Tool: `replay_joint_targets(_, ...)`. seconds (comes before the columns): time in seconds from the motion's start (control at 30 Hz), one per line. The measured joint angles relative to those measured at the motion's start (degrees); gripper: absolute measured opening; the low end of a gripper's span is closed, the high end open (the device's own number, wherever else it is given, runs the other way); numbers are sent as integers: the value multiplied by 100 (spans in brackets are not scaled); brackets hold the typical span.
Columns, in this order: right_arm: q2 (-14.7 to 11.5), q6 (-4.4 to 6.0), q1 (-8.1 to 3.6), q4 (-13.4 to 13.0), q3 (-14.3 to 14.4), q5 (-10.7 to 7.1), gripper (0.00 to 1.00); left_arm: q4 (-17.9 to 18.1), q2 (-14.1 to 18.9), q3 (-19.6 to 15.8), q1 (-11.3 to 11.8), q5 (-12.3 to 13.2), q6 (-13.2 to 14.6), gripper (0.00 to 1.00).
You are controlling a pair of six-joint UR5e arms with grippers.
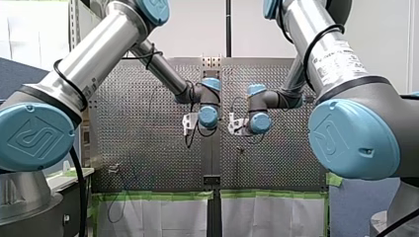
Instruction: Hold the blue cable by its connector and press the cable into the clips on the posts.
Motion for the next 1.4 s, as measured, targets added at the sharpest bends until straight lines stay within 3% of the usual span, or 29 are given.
replay_joint_targets(0.3,9,-6,-112,-422,446,-72,0,285,-285,1,-205,42,-106,0)
replay_joint_targets(0.57,16,24,-207,-831,895,-181,0,461,-321,-1,-374,24,-265,0)
replay_joint_targets(0.83,20,38,-267,-1023,1044,-264,0,653,-323,0,-504,-81,-363,0)
replay_joint_targets(0.97,26,30,-344,-1142,1124,-412,0,744,-362,1,-532,-90,-402,0)
replay_joint_targets(1.17,31,168,-491,-1427,1289,-692,0,940,-615,2,-548,-38,-343,0)
replay_joint_targets(1.4,51,206,-659,-1569,1334,-1010,0,1237,-916,3,-567,-88,-366,0)
